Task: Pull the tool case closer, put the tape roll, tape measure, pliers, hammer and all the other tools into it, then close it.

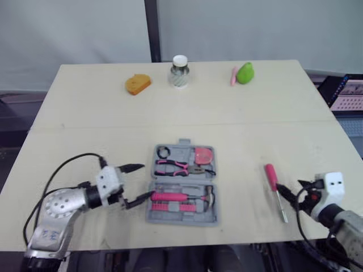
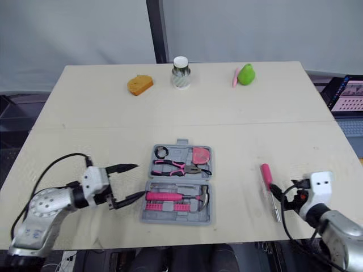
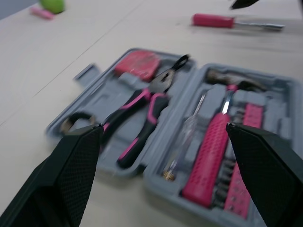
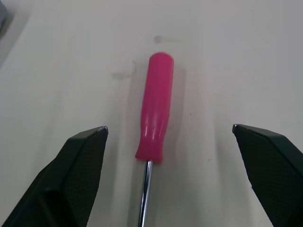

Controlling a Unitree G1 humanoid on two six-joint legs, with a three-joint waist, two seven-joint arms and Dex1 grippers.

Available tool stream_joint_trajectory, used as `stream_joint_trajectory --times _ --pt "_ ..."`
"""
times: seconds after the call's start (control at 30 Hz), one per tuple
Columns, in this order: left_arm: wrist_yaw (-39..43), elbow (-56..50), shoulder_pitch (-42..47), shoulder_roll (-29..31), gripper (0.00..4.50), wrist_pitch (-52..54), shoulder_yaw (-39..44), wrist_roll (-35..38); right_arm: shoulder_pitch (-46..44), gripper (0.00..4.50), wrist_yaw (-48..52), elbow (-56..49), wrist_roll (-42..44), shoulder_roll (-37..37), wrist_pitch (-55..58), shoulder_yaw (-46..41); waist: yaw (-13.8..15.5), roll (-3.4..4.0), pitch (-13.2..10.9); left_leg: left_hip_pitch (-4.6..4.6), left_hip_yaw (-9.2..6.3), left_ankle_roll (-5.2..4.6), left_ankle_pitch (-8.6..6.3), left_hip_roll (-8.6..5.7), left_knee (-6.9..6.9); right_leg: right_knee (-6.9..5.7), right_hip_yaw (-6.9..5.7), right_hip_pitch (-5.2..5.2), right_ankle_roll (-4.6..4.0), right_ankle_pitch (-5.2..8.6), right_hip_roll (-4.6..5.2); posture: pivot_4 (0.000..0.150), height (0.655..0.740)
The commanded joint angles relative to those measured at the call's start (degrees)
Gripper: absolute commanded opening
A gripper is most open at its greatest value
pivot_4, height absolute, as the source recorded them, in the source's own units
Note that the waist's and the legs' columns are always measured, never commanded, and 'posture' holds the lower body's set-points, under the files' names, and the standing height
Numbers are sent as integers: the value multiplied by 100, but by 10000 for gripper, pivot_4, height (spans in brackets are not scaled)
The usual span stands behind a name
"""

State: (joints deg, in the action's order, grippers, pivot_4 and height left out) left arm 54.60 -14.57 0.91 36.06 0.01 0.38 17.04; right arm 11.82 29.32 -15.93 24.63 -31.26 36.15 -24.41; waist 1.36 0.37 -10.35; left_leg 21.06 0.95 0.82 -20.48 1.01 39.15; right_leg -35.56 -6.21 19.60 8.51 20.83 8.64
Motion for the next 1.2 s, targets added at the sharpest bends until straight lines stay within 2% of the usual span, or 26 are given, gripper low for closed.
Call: stream_joint_trajectory --times 0.03,0.3,0.43,0.5,0.63,0.8,0.97,1.1,1.2 --pt "147 -118 426 -243 45000 -179 -518 -94 -107 44658 -513 -246 -194 145 230 192 7 0 0 0 -1 0 0 0 0 -1 -1 0 0 0 0 1500 7400" --pt "215 -10 686 -402 45000 -331 -793 -133 -174 44658 -897 26 -508 493 42 503 -8 1 0 2 0 0 0 0 -3 -4 -1 5 -1 0 -1 1500 7400" --pt "214 19 727 -422 45000 -365 -827 -126 -195 32672 -975 164 -619 617 -114 550 -7 1 1 1 1 0 0 -1 -1 -4 2 5 0 0 -1 1500 7400" --pt "203 33 757 -439 45000 -366 -842 -130 -211 21534 -987 232 -666 647 -191 587 -6 1 0 1 0 0 0 -1 -1 -4 1 4 -1 0 -1 1500 7400" --pt "172 26 820 -478 45000 -324 -860 -139 -243 3626 -1051 325 -747 700 -306 614 -10 -3 3 0 -1 0 0 -1 1 -4 1 2 -1 0 -1 1500 7400" --pt "130 -11 842 -500 45000 -267 -847 -134 -212 3789 -882 260 -833 613 -604 656 -10 -3 3 -1 0 0 0 -1 1 -4 1 2 -1 0 -1 1500 7400" --pt "113 -156 452 -220 45000 -232 -499 -41 -575 3789 25 -836 -751 -389 -425 1168 -55 6 -1 2 2 -1 0 -1 0 -4 5 7 0 0 -1 1500 7400" --pt "168 -314 -353 174 45000 -292 95 111 -1512 3789 726 -1823 -401 -1229 397 2037 -169 9 -2 0 1 0 0 13 -9 -4 2 14 -6 3 -11 1500 7400" --pt "194 -531 -1358 394 45000 -468 748 182 -2588 3789 1192 -2293 -382 -1592 1021 3199 -171 4 -4 3 -14 1 -1 13 -15 -1 -4 16 -7 4 -12 1500 7400"
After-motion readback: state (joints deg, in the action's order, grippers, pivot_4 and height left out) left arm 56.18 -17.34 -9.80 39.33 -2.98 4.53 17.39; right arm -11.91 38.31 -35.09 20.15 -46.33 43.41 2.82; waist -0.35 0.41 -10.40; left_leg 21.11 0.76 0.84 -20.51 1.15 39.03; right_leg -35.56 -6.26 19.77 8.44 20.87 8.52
